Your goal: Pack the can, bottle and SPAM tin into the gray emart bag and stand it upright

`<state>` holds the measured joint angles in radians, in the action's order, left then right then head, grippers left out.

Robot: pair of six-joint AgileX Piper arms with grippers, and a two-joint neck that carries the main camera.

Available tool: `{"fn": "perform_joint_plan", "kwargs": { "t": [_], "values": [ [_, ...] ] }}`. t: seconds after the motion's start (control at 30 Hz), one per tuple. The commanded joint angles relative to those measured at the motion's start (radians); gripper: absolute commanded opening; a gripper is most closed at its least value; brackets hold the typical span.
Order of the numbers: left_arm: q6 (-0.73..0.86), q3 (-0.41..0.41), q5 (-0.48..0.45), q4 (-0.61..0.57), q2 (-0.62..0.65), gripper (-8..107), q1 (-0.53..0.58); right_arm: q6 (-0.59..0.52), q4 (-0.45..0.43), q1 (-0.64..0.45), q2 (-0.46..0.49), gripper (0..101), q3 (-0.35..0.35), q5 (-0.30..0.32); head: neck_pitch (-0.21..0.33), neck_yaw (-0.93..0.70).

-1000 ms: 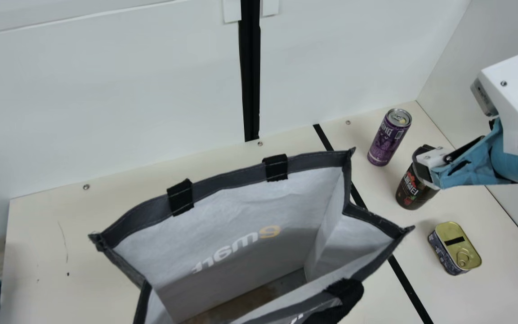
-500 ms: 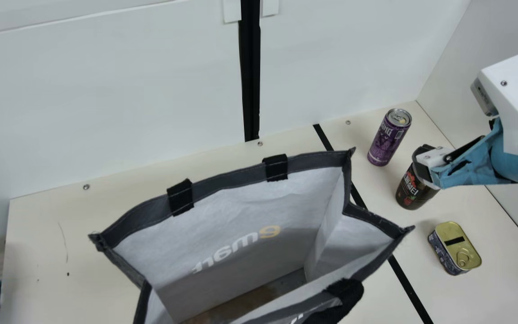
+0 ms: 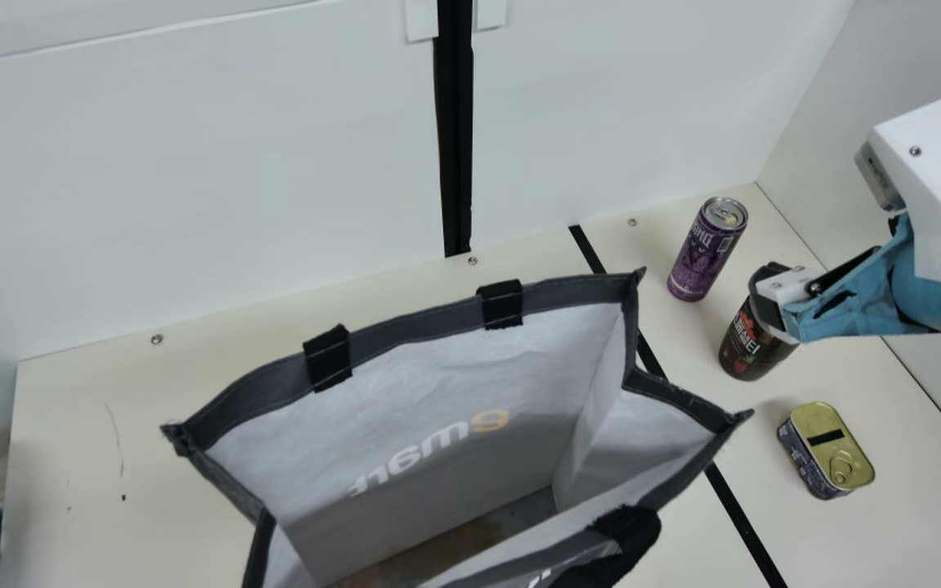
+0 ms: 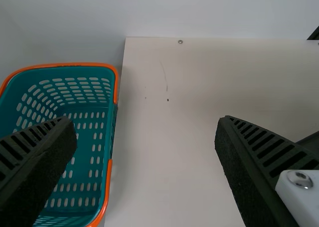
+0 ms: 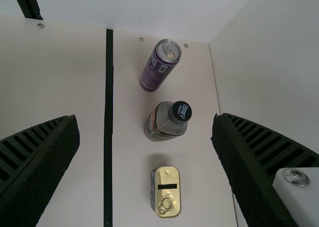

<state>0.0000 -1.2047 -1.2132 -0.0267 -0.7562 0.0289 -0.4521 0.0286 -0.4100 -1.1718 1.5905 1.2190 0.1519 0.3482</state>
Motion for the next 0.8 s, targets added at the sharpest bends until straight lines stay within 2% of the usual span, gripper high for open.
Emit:
{"fn": "perform_joint_plan", "kwargs": {
  "t": [0.0,0.37,0.77],
  "values": [
    [0.000,0.000,0.000,0.000,0.000,90,0.000,0.000,0.000,0.000,0.000,95,0.000,0.000,0.023,0.001],
    [0.006,-0.005,0.005,-0.004,-0.008,90,0.014,0.000,0.000,0.000,0.000,95,0.000,0.000,0.023,0.001],
    [0.064,-0.052,0.039,-0.032,-0.060,90,0.016,0.000,0.000,0.000,0.000,95,0.000,0.000,0.023,0.001]
  ]
}}
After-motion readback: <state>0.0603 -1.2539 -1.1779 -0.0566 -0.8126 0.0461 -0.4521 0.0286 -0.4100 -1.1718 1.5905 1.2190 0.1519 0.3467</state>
